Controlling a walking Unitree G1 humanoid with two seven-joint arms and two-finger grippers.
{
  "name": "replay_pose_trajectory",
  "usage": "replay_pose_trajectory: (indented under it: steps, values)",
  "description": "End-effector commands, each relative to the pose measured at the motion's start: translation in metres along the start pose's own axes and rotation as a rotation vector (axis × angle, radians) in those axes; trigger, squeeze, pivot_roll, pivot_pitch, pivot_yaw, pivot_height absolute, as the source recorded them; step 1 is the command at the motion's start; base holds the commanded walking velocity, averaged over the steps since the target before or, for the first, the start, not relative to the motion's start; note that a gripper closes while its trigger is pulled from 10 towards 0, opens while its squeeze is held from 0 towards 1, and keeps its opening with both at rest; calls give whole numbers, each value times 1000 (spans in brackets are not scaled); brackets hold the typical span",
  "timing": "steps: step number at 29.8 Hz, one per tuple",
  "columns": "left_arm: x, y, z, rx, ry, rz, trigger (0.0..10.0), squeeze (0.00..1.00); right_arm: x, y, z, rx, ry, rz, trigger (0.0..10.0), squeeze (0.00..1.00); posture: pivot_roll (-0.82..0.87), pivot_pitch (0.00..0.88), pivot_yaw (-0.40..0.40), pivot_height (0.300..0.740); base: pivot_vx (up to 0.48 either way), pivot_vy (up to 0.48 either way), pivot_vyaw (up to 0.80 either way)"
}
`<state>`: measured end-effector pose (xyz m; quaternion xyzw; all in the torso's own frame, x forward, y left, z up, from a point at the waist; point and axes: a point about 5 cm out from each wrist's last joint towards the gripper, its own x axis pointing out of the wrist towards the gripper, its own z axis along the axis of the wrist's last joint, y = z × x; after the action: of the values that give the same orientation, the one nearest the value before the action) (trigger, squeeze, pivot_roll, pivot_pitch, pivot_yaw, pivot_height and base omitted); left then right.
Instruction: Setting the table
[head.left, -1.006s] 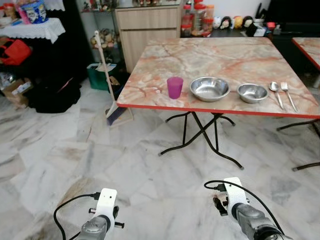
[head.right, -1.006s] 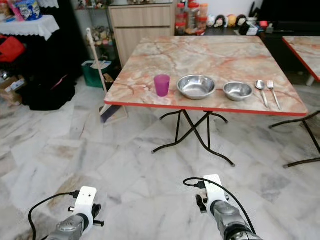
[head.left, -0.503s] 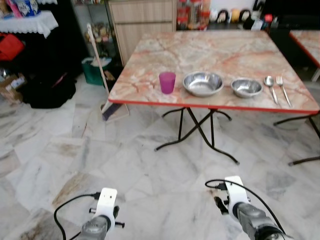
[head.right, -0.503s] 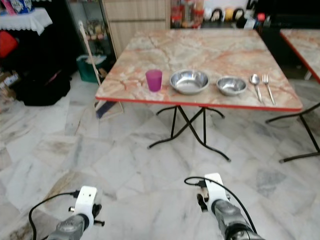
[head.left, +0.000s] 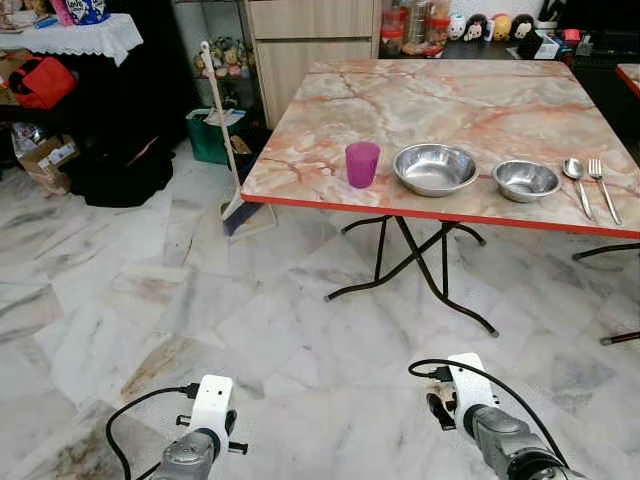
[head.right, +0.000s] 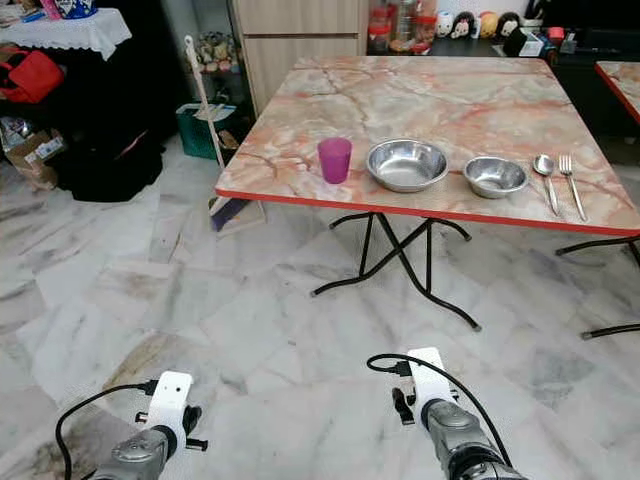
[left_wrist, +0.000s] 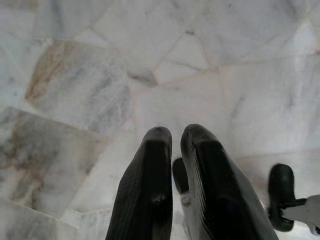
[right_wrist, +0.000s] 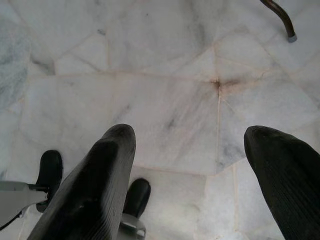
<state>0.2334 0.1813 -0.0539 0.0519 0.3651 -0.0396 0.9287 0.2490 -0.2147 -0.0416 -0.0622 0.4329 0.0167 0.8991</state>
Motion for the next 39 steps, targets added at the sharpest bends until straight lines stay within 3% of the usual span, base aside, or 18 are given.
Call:
replay_pose_trajectory:
  steps: [1, 9, 19, 39]
  values:
    - [0, -2, -3, 14, 16, -7, 10000, 0, 0, -3, 1, 5, -10, -14, 10000, 0, -54, 22, 40, 740, 0, -428, 0]
    - [-1, -2, -4, 9, 17, -2, 10000, 0, 0, -3, 1, 2, -9, -13, 10000, 0, -55, 24, 41, 740, 0, -380, 0]
    - [-1, -2, -5, -30, 16, 4, 10000, 0, -1, -4, 1, -2, -14, -9, 10000, 0, -57, 16, 37, 740, 0, 0, 0]
    - [0, -2, -4, -32, 17, 4, 10000, 0, -1, -6, 1, -14, -5, -39, 10000, 0, -59, 19, 37, 740, 280, 0, 0]
